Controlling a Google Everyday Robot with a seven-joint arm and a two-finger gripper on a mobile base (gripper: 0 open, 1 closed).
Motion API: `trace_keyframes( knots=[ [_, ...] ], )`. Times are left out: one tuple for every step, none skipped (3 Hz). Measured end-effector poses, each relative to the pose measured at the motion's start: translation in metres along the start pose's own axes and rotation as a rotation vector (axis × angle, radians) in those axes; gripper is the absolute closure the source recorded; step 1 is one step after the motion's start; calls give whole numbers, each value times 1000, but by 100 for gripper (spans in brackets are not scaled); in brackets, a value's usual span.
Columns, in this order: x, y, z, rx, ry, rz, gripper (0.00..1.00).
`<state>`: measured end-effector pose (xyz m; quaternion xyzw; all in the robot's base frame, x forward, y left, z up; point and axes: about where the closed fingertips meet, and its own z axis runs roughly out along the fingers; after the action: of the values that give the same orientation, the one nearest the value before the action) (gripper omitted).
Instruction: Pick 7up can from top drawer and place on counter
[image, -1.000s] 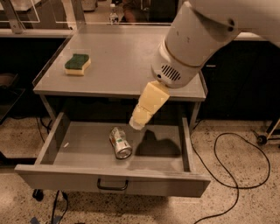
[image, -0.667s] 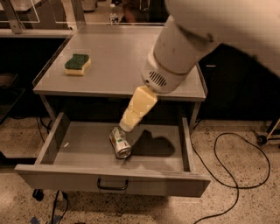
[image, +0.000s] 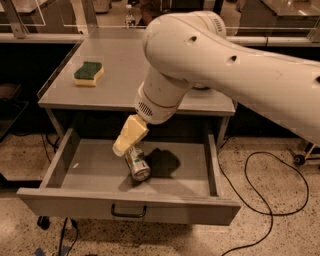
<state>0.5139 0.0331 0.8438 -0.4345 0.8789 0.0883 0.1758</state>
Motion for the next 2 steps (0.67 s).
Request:
trace_keyframes(
  knots=[
    [0,0,1,-1,-1,8,0],
    [17,10,23,-35,8,52,0]
  ],
)
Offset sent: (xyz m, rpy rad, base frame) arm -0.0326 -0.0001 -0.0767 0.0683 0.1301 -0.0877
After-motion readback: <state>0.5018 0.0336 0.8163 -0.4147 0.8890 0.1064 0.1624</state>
